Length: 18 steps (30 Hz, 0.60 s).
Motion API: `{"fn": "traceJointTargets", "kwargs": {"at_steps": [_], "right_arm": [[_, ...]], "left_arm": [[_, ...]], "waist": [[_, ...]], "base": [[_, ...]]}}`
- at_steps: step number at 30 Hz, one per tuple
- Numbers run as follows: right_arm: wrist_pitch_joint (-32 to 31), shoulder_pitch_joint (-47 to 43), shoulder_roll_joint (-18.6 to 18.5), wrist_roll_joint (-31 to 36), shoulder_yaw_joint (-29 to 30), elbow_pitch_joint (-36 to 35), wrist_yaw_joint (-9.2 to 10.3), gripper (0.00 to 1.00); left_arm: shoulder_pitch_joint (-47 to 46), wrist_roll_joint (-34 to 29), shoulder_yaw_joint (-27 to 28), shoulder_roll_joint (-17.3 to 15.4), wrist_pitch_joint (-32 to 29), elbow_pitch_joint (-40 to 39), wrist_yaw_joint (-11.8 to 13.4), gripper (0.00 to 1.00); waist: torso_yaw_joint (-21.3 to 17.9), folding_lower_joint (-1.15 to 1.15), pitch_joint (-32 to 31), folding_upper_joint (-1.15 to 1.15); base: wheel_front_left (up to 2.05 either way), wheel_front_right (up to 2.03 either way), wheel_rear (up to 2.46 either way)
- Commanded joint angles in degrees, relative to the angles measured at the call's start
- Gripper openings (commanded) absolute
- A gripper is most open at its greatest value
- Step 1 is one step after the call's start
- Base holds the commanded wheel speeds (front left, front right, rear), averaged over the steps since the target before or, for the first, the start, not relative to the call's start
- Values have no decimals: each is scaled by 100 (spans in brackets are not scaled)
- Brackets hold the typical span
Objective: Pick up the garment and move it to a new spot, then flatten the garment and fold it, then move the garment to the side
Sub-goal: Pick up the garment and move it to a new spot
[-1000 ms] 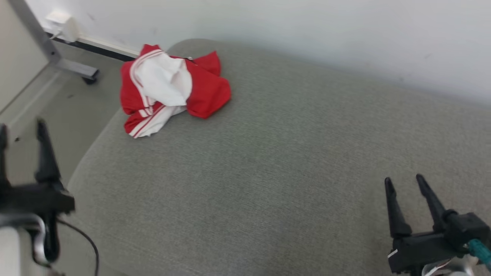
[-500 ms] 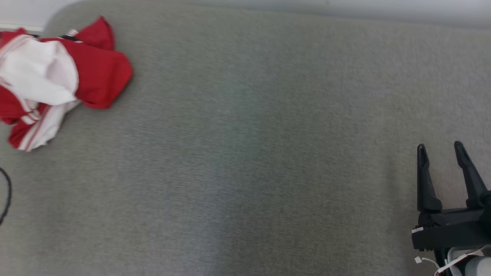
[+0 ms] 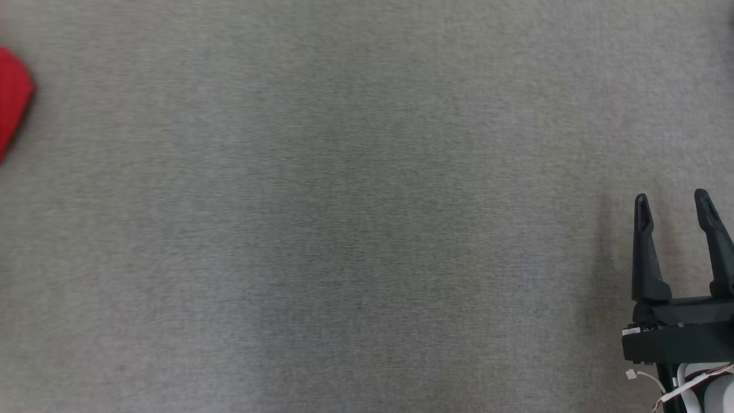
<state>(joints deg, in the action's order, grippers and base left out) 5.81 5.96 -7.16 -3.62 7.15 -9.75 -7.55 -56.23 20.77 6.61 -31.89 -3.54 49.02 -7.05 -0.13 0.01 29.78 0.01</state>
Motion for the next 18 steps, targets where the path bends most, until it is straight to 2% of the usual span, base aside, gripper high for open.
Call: {"fn": "traceJointTargets", "kwargs": {"at_steps": [1,6,11,12,13,14,18], "right_arm": [[-8,49,2,21,2,-43,12,100],[-61,32,-27,29,18,-97,12,100],[-76,44,-14,53,5,-127,12,100],[-82,47,-4,62,-9,-122,12,100],[-88,46,4,66,-21,-118,12,100],[-90,44,10,69,-32,-110,12,100],[-70,17,2,28,-39,-52,13,100]], "left_arm": [[-138,64,21,-32,-94,124,5,100],[-317,103,-132,-62,-957,715,36,100],[-452,159,-201,32,-1488,1052,84,100],[-462,110,-244,31,-1543,1104,103,65],[-475,119,-258,46,-1583,1149,99,0],[-474,119,-282,66,-1553,1170,100,0],[-457,32,-312,59,-754,955,150,0]], "waist": [[-199,-1,165,-1],[-205,-1,144,-1],[-197,-1,130,-1],[-200,-1,118,-1],[-201,-1,102,-1],[-200,-1,77,-1],[-182,-1,-66,-1]], "base": [[0,0,0],[0,0,0],[0,0,0],[0,0,0],[0,0,0],[0,0,0],[0,0,0]]}}
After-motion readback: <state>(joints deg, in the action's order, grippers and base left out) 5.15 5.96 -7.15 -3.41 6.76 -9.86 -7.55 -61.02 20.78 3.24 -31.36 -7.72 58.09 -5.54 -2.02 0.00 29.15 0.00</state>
